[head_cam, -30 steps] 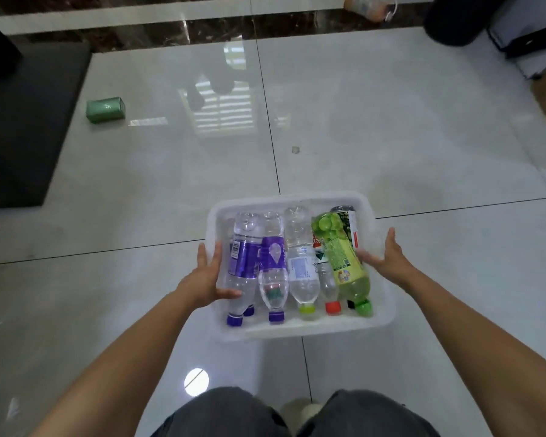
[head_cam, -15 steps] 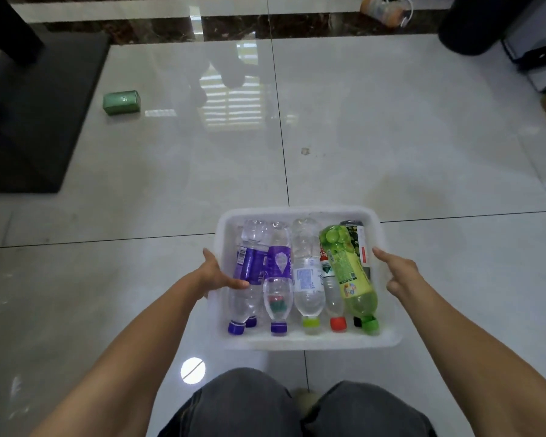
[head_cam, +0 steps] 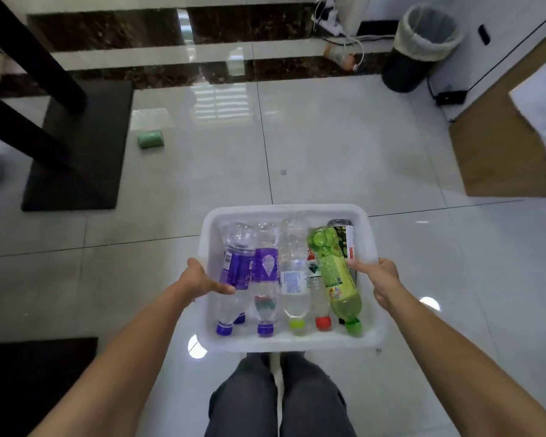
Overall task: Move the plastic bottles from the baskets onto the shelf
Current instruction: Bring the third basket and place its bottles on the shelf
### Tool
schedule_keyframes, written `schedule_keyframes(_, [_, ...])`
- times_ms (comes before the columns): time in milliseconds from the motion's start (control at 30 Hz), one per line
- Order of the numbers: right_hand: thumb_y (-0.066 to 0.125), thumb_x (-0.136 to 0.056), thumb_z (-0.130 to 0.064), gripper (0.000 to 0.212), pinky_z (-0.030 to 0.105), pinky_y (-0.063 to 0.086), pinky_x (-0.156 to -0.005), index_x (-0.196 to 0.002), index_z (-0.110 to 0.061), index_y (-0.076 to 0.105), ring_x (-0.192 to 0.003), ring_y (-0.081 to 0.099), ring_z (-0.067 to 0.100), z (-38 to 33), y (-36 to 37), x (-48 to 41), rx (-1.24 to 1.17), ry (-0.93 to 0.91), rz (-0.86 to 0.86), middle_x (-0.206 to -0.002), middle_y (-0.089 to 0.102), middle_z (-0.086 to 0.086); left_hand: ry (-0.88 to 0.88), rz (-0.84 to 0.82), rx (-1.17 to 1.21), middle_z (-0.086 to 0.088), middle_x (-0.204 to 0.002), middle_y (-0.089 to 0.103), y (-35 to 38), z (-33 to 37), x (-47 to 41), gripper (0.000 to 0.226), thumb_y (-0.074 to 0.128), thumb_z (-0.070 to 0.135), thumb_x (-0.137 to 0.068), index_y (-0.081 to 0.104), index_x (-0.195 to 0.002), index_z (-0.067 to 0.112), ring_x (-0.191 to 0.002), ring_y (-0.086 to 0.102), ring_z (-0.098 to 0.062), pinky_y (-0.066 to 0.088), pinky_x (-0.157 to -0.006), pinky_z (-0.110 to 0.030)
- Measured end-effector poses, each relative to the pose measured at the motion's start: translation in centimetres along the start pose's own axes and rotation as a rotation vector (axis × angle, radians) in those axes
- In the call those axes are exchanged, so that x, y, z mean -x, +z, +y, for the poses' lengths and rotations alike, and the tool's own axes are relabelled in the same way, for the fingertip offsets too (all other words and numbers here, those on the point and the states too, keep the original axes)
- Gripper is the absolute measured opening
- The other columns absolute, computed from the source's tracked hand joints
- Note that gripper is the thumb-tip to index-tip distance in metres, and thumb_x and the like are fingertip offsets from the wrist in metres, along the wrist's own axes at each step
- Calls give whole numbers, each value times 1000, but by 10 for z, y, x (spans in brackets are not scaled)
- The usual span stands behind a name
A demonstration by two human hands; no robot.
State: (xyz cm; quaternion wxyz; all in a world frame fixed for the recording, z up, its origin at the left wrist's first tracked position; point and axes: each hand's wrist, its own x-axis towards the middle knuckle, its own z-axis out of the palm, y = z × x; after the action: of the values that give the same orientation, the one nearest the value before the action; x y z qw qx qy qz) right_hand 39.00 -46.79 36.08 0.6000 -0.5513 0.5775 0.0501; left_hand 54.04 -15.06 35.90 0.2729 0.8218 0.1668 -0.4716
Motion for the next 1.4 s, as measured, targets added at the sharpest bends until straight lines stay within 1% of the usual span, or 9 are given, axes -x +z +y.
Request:
schedule_keyframes(167, [94,-39,-37,91,30,38,-84,-113,3,58,-102,59,24,-48,-45,141,0,-29,8,-110,65,12,70,-52,-50,-8,-123,57,-68,-17,87,139,93,53,-4,41,-128,20,-112,57,-33,52,-88,-57])
schedule_keyframes(233, [92,-49,-31,89,31,35,-89,-118,5,49,-107,52,23,-62,-59,187,-6,-45,-14,-114,57,9,96,-44,-76,-9,-123,57,-89,-15,132,145,92,53,2,42,-129,18,-112,57,-34,52,-87,-57])
schedule_keyframes(400, [91,-52,-23,90,41,37,-101,-124,10,47,-123,47,33,-72,-85,267,-94,-164,-27,-132,53,19,188,-17,-111,-14,-129,55,-110,-15,270,128,94,42,-26,41,-138,11,-112,57,-36,54,-87,-52])
schedule_keyframes(567, [88,-62,-19,92,42,29,-110,-133,12,38,-134,37,33,-53,-115,331,-151,-221,-8,-143,42,21,194,-41,-46,-14,-124,59,-106,-65,341,134,99,36,-16,44,-135,10,-110,59,-38,52,-88,-57])
schedule_keyframes(833, [95,-44,-28,99,45,44,-99,-123,7,48,-110,56,34,30,-150,429,-266,-177,-26,-121,58,17,182,-87,-79,-15,-127,57,-79,-173,398,147,98,43,-7,42,-139,8,-113,57,-39,52,-89,-56])
schedule_keyframes(967, [88,-60,-22,74,43,50,-91,-116,9,50,-95,61,33,91,-153,480,-311,-152,0,-107,63,18,212,-84,-118,-16,-129,57,-70,-231,423,150,97,45,-5,41,-139,4,-112,58,-38,53,-89,-53])
schedule_keyframes(1100, [90,-51,-26,94,48,42,-102,-129,1,47,-114,55,35,165,-148,533,-334,-187,37,-126,56,13,266,-84,-167,-16,-137,50,-66,-297,468,125,94,39,-39,35,-143,4,-120,52,-38,49,-98,-51])
schedule_keyframes(1233, [87,-60,-31,92,50,33,-109,-136,-3,43,-126,45,35,231,-144,593,-329,-171,67,-138,48,13,249,-149,-182,-15,-137,51,-66,-376,488,134,96,38,-25,38,-141,8,-122,51,-38,46,-100,-53])
schedule_keyframes(1400, [90,-11,-48,130,56,35,-105,-128,-10,52,-120,50,38,323,-151,572,-282,-119,11,-133,54,13,197,-209,-157,-15,-134,53,-67,-467,496,137,101,32,-17,42,-138,7,-122,52,-39,46,-98,-57])
